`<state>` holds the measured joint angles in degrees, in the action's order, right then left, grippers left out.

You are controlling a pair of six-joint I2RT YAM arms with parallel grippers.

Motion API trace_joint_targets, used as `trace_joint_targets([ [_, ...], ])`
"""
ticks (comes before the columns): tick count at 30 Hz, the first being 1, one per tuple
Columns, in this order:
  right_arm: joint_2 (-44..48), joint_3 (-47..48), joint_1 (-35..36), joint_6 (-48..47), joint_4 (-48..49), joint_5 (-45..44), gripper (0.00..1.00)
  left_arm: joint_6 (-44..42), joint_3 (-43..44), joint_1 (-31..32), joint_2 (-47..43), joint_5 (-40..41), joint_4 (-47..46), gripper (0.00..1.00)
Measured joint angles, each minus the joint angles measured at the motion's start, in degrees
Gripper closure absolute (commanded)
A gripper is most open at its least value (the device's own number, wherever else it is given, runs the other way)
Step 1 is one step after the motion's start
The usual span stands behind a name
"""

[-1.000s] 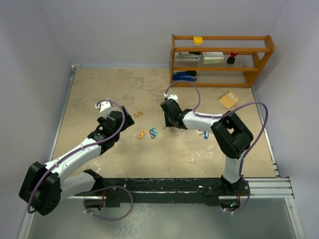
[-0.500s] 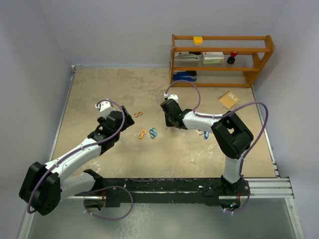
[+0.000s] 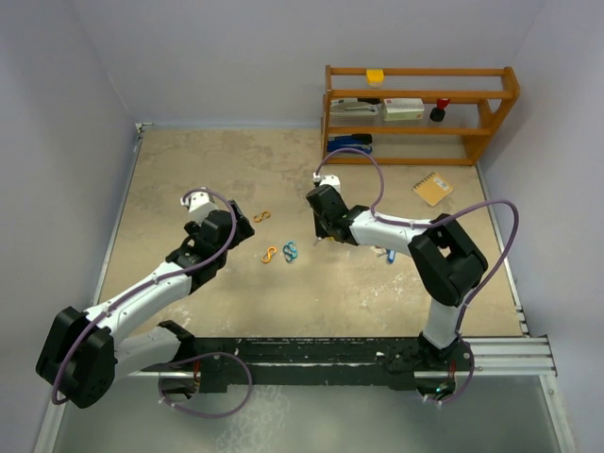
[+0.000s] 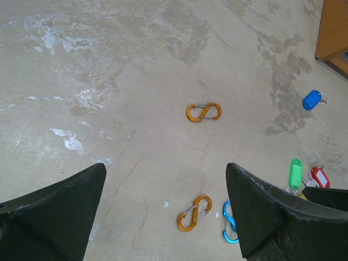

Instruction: Put the keys on the keyring

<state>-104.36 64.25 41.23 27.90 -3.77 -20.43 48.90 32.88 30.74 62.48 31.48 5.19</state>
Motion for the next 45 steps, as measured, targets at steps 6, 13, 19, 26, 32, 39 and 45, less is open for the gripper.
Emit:
trace_joint_targets([
  [6,0.1,0.0,0.0,0.0,-0.2,0.0,0.73,0.0,0.0,0.0,0.0,0.0,0.0,0.12],
  [13,0.1,0.0,0.0,-0.3,-0.3,0.0,0.66,0.0,0.0,0.0,0.3,0.0,0.0,0.12],
  [19,-0.7,0.9,0.0,-0.4,-0.7,0.0,0.66,0.0,0.0,0.0,0.7,-0.1,0.0,0.12],
  [26,-2.6,2.1,0.0,-0.4,-1.5,0.4,0.68,0.0,0.0,0.0,1.0,-0.1,-0.4,0.12],
  [32,-3.1,2.5,0.0,-0.4,-2.3,0.4,0.73,0.0,0.0,0.0,1.0,-0.2,-0.4,0.12],
  [39,-3.3,2.6,0.0,-0.3,-2.8,0.4,0.78,0.0,0.0,0.0,1.0,-0.2,-0.4,0.12],
  [45,-3.3,2.6,0.0,-0.3,-3.1,0.4,0.85,0.0,0.0,0.0,1.0,-0.2,-0.4,0.12],
])
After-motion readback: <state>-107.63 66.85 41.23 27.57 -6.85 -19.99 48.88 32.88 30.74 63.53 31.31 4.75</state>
